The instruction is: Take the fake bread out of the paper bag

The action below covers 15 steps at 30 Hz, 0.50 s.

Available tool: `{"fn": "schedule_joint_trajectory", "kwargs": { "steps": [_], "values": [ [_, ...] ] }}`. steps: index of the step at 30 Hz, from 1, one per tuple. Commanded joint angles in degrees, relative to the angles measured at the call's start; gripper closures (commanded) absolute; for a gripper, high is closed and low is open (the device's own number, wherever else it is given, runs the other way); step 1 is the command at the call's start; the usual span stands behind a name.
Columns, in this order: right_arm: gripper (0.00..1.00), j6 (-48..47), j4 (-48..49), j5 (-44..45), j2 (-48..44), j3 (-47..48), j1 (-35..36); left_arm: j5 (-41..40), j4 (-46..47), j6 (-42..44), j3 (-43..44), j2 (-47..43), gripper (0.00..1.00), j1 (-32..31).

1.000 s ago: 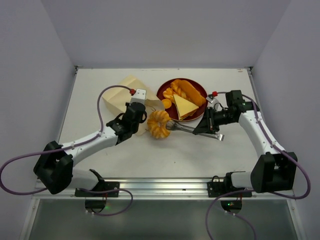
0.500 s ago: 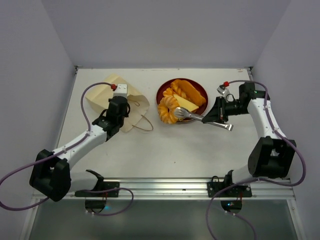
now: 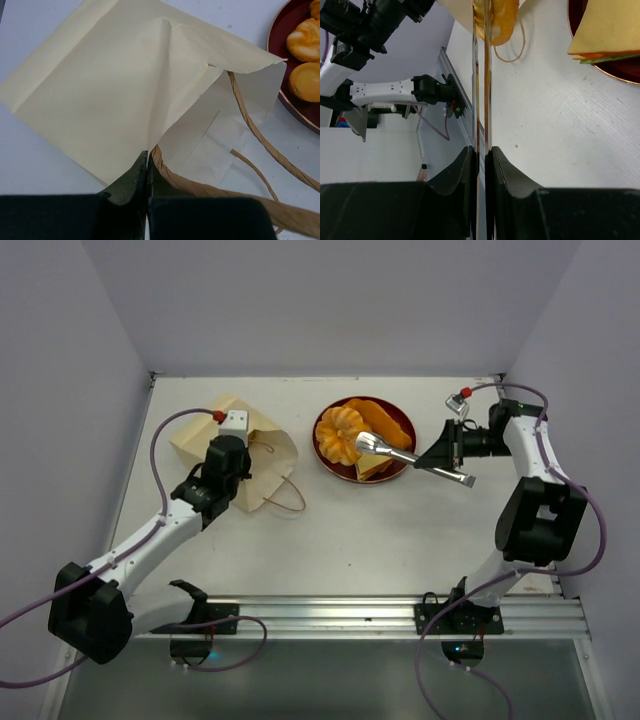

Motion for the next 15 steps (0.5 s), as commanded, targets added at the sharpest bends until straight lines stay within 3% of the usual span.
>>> {"fn": "schedule_joint_trajectory", "kwargs": {
  "steps": [1, 6, 15],
  "values": [
    [1.00, -4.76, -15.64, -5.51, 0.74, 2.18, -0.20, 1.23, -0.99, 0.88, -0.74, -2.69, 1.00, 0.49],
    [1.00, -4.50, -14.50, -5.95, 3.11, 4.19, -0.99, 2.37, -1.44, 0.44, -1.44, -4.62, 1.00, 0.49],
    [1.00, 5.77, 2.27, -4.02, -0.38, 4.56, -1.17, 3.61, -1.96, 0.08, -1.88, -5.94, 1.00, 0.49]
  ]
}}
